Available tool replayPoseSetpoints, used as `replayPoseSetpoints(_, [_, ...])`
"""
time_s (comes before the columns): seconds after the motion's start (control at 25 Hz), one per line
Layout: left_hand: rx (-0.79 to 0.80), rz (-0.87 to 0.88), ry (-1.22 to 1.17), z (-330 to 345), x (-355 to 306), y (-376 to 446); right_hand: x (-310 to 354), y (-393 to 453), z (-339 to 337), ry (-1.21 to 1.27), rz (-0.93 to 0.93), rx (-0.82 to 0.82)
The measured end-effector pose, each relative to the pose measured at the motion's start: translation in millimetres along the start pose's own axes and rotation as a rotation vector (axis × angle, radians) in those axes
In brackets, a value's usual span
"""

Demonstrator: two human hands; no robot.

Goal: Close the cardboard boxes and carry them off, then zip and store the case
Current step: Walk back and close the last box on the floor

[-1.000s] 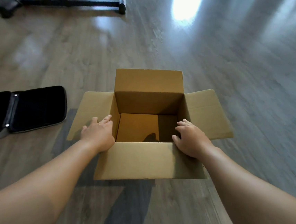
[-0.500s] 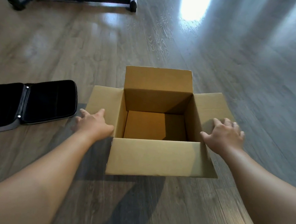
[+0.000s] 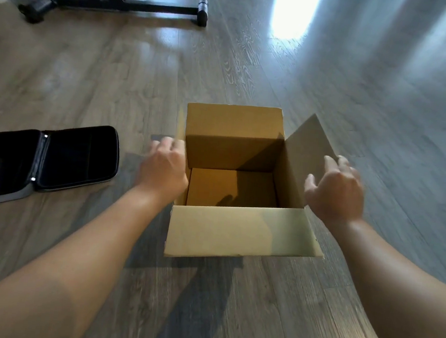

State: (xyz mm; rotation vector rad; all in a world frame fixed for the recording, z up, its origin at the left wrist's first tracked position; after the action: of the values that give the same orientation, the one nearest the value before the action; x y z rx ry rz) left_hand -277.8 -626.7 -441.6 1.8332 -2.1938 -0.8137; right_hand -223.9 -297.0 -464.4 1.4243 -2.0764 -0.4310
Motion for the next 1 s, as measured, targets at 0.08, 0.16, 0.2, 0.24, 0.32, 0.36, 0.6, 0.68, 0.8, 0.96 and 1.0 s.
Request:
replayPoseSetpoints(0.08, [0.119,0.085,-0.275,7,-7,-9,14,-2,1,0.198,-0.133,0.005])
replayPoseSetpoints(0.16, [0.297,0.078,-0.427,17,-2,-21,23,-7,3,0.374,-0.252,0.138])
replayPoseSetpoints(0.2, [0.371,0.086,-0.426,23,4,-27,24,-11,5,0.396,-0.28,0.215])
replayPoseSetpoints(0.24, [0.437,0.098,-0.406,29,13,-31,23,-13,8,0.372,-0.282,0.288])
replayPoseSetpoints(0.32, [0.551,0.117,-0.33,37,32,-38,14,-20,15,0.281,-0.262,0.442])
replayPoseSetpoints(0.36, [0.585,0.122,-0.268,39,41,-41,6,-21,19,0.255,-0.244,0.515])
replayPoseSetpoints(0.6, [0.621,0.171,-0.138,44,62,-52,-40,-23,23,0.193,-0.142,0.668])
replayPoseSetpoints(0.68, [0.585,0.129,-0.201,45,63,-49,-49,-22,23,0.215,-0.164,0.7])
replayPoseSetpoints(0.8, [0.558,0.07,-0.293,46,67,-47,-59,-17,24,0.345,-0.091,0.746])
replayPoseSetpoints(0.96, [0.552,-0.172,-0.506,38,61,-43,-48,-19,26,0.648,0.292,0.696])
replayPoseSetpoints(1.0, [0.523,-0.22,-0.522,37,57,-42,-43,-19,28,0.636,0.323,0.637])
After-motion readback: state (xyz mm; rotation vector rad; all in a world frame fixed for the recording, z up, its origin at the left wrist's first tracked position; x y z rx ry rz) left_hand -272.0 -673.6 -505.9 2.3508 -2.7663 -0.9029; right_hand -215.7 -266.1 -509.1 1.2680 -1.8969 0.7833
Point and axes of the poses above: each hand's wrist, its own y-axis towards the middle knuckle, its own z-axis out of the palm, x = y × z, the point moved 1 cm from there along y, towards the middle knuckle, and after that the axes turned 15 degrees about -x, right-handed, at the moved point
